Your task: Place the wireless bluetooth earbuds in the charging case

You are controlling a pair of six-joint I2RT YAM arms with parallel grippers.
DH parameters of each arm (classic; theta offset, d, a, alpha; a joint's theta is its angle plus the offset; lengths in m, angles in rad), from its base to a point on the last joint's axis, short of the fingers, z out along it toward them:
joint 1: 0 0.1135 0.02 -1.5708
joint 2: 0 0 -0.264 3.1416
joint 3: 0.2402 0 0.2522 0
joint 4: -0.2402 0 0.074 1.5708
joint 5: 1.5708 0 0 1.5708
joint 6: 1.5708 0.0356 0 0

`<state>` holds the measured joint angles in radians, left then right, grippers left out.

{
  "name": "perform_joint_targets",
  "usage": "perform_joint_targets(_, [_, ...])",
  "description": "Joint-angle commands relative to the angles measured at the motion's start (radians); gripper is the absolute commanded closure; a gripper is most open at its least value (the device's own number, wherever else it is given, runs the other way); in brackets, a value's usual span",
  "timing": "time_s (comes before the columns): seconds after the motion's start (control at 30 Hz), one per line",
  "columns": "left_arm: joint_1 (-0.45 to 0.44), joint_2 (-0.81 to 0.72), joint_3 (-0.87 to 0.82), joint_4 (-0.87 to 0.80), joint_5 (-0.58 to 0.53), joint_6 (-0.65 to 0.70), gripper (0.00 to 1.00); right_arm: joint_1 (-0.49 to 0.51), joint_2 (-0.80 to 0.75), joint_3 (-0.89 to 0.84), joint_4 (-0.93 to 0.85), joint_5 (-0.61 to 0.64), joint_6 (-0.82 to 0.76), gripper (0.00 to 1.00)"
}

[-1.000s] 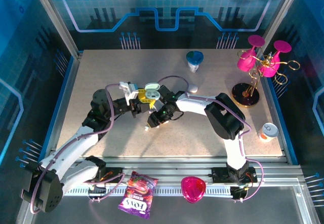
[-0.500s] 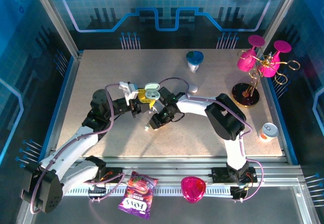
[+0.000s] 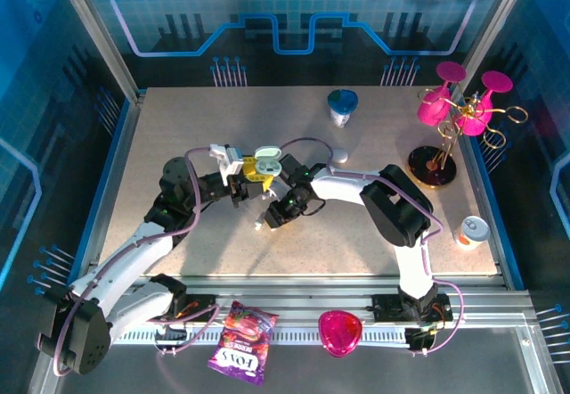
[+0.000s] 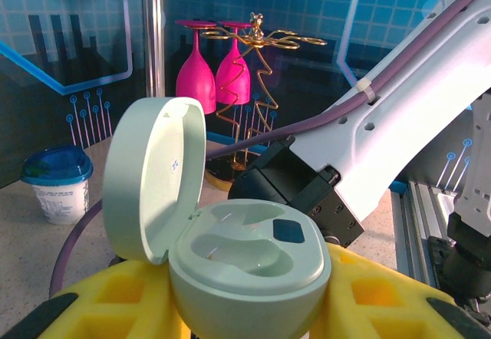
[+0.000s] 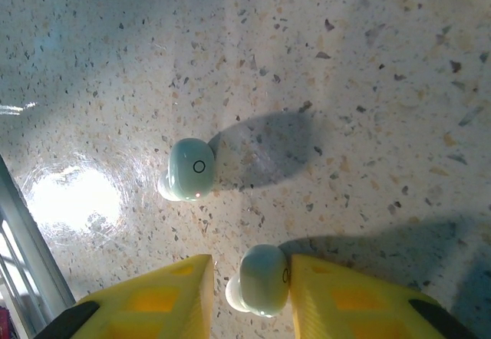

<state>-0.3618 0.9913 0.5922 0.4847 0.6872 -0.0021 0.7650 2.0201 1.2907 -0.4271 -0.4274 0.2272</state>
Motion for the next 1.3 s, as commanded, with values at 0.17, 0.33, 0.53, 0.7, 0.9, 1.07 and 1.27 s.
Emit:
perform_joint_targets(0.17, [0.009, -0.004, -0.013, 0.029, 0.008, -0.001, 0.75, 0.013, -0.025, -0.004, -0.031, 0.005, 0.000, 0.75])
perform_joint_targets(0.33, [0.009, -0.003, -0.018, 0.034, 0.003, -0.001, 0.75, 0.013, -0.024, -0.001, -0.035, 0.010, -0.002, 0.79])
perform_joint_targets(0.53, [0.011, -0.005, -0.022, 0.032, 0.000, 0.001, 0.75, 0.013, -0.034, 0.002, -0.041, 0.024, 0.003, 0.83])
perform_joint_targets(0.7, [0.011, -0.010, -0.028, 0.032, -0.011, 0.004, 0.75, 0.011, -0.065, -0.010, -0.040, 0.059, 0.007, 0.83])
perform_joint_targets(0.9, [0.011, -0.014, -0.035, 0.034, -0.024, 0.005, 0.75, -0.026, -0.147, -0.075, -0.011, 0.097, 0.034, 0.83])
perform_joint_targets(1.07, [0.011, -0.005, -0.035, 0.043, -0.029, 0.008, 0.75, -0.084, -0.236, -0.145, -0.002, 0.140, 0.043, 0.83])
perform_joint_targets(1.27, [0.012, 0.031, -0.034, 0.069, -0.026, 0.002, 0.75, -0.186, -0.372, -0.208, -0.035, 0.177, 0.027, 0.83])
